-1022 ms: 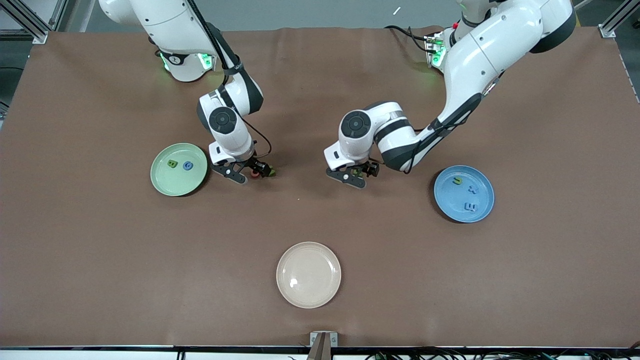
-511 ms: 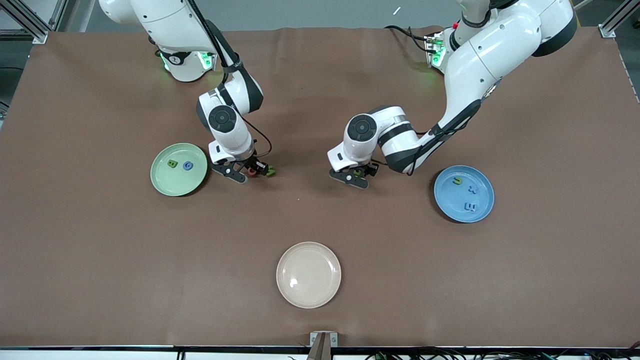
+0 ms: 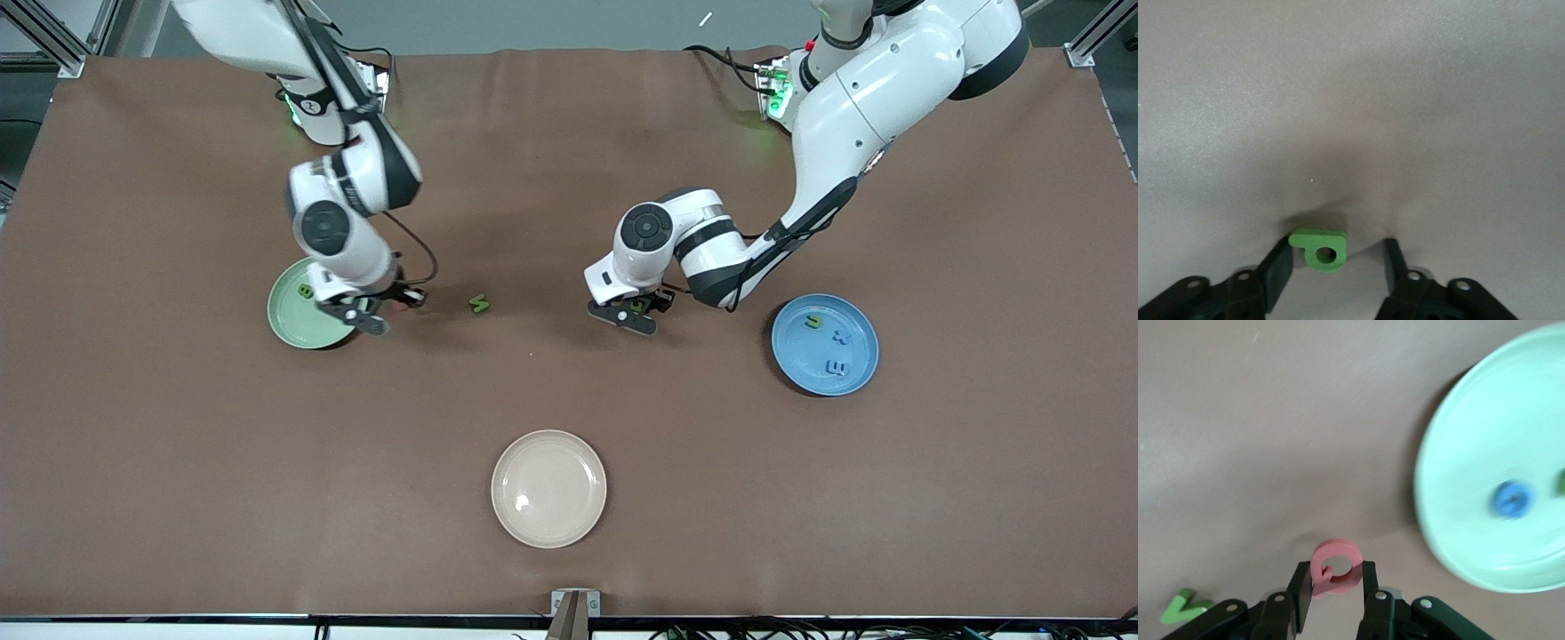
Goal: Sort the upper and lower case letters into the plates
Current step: 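Lift the d with the left gripper while the right gripper drops Q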
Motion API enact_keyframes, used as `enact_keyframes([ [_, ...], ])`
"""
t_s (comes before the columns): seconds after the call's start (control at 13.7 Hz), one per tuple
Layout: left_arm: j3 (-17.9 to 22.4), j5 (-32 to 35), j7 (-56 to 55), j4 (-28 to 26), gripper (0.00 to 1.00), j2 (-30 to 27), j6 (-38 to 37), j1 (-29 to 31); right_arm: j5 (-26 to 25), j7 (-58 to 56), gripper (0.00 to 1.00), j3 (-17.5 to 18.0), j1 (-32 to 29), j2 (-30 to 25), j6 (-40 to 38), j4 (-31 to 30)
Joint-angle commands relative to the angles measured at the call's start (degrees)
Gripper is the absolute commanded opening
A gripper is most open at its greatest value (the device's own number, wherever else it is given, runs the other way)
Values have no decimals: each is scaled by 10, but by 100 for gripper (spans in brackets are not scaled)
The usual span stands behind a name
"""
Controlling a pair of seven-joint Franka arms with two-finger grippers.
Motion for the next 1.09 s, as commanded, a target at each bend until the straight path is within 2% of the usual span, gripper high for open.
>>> enact_keyframes([
  [0.0,5,4,-12,-18,49,-10,10,3,-7,-76,0,8,-54,-41,-28,-19],
  [0.29,5,4,-12,-18,38,-10,10,3,-7,-226,0,9,-150,-35,-21,-21],
  [0.58,5,4,-12,-18,31,-10,11,3,-6,-319,1,10,-201,-3,20,-19],
  [0.8,5,4,-12,-18,27,-10,10,3,-4,-337,3,10,-214,29,51,-18],
  [1.02,5,4,-12,-18,15,-10,11,3,0,-337,5,11,-214,53,66,-18],
])
